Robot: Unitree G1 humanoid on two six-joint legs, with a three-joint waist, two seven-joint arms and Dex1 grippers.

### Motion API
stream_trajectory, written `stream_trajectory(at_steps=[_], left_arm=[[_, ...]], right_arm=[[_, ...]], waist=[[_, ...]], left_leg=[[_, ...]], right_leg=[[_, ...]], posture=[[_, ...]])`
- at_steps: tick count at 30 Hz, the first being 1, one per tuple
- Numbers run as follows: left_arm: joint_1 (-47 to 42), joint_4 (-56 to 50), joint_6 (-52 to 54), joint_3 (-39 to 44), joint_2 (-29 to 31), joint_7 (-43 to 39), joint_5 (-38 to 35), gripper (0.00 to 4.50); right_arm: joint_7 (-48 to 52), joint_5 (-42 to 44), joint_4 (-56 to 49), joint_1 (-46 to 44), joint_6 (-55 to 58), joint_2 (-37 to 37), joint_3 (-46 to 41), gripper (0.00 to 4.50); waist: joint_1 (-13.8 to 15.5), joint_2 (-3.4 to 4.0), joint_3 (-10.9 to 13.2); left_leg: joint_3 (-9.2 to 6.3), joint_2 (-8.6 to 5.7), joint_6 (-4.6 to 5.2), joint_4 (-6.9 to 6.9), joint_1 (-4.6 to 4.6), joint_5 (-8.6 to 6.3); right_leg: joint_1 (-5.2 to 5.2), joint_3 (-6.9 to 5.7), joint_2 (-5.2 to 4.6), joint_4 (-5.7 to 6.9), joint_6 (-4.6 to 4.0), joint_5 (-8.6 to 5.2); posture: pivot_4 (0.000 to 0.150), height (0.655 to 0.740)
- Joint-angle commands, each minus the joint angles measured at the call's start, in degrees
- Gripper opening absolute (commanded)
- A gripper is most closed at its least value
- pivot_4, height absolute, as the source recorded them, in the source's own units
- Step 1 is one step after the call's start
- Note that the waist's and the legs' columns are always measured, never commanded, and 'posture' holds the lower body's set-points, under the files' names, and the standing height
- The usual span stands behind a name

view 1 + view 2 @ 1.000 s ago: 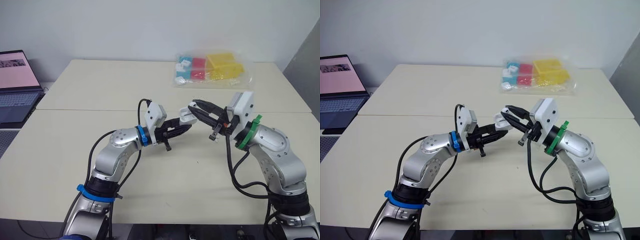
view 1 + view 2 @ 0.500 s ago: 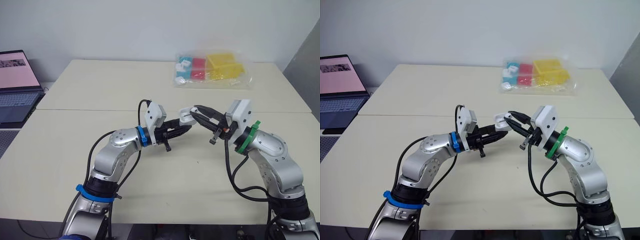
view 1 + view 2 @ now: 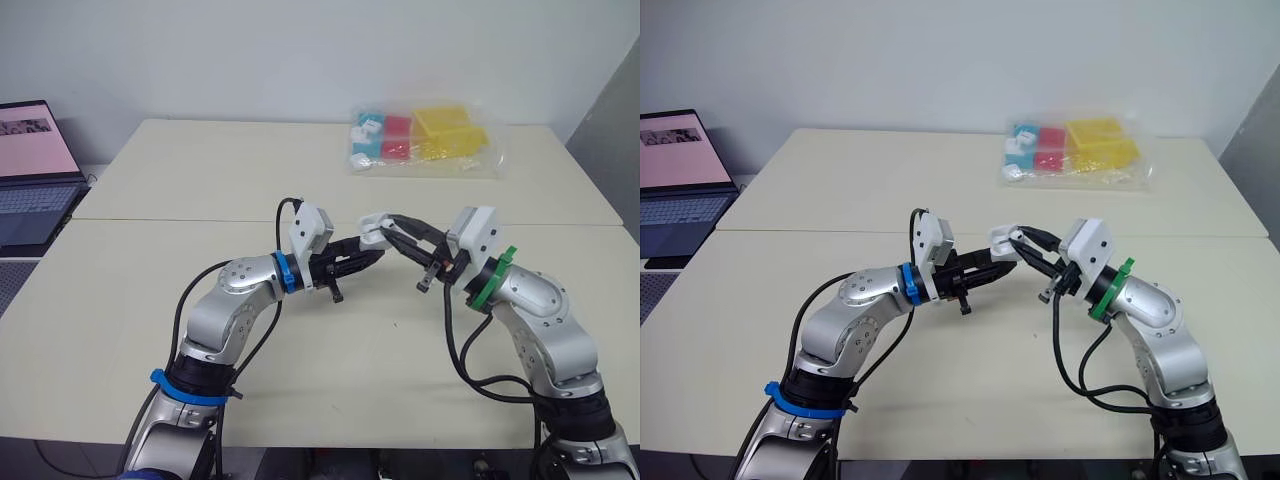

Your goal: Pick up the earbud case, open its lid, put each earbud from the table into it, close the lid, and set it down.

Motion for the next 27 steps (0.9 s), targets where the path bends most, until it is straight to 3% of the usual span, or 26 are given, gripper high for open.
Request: stream_trajectory(at_steps=[1, 3, 12, 17, 24, 27], left_arm=[[-0.86, -2.67, -0.63, 1.53, -0.42, 0.21, -1.62, 0.78], [-0.97, -2.65, -0.58, 1.55, -0.49, 0.24, -1.57, 0.78], [-0.84, -2.33, -0.45, 1.63, -0.54, 0.39, -1.16, 0.78], [-0.47, -2.03, -0.66, 1.41, -0.74, 0.49, -0.61, 0.78], [1.00, -1.16, -3.05, 1.39, 1.01, -0.38, 1.11, 0.78], [1.48, -1.57, -3.30, 1.09, 1.26, -0.50, 1.02, 0.78]], right_arm=[[0.26, 0.94, -1.25, 0.62, 1.51, -0.43, 0.35, 0.43], [0.37, 1.17, -1.28, 0.51, 2.15, -0.65, 0.37, 0.43], [0.83, 2.11, -3.46, -0.43, 4.92, -2.40, -0.19, 3.69], [1.30, 5.25, -7.00, -0.01, 8.33, -5.23, -3.20, 3.70], [-0.53, 12.16, -8.57, 2.05, 21.38, -14.28, -14.68, 3.70], [-3.20, 10.76, -8.75, 3.24, 28.64, -17.25, -12.45, 3.70]], waist=[[0.00, 0.00, 0.00], [0.00, 0.00, 0.00], [0.01, 0.00, 0.00], [0.03, 0.00, 0.00], [0.10, -0.01, 0.00], [0.04, -0.01, 0.00]], left_leg=[[0.00, 0.00, 0.00, 0.00, 0.00, 0.00], [0.00, 0.00, 0.00, 0.00, 0.00, 0.00], [0.00, 0.00, 0.00, 0.00, 0.00, 0.00], [0.00, -0.01, 0.00, 0.00, -0.01, 0.00], [0.00, -0.02, 0.00, -0.01, -0.03, 0.00], [0.00, 0.00, 0.00, -0.02, -0.01, 0.00]], right_leg=[[0.00, 0.00, 0.00, 0.00, 0.00, 0.00], [0.00, 0.00, 0.00, 0.00, 0.00, 0.00], [0.00, 0.00, 0.00, -0.01, 0.00, 0.00], [0.00, 0.00, 0.00, -0.02, 0.01, -0.01], [0.02, -0.01, -0.02, -0.05, 0.02, -0.01], [0.02, 0.01, -0.03, -0.05, 0.00, -0.01]], posture=[[0.150, 0.7400], [0.150, 0.7400], [0.150, 0.7400], [0.150, 0.7400], [0.150, 0.7400], [0.150, 0.7400]])
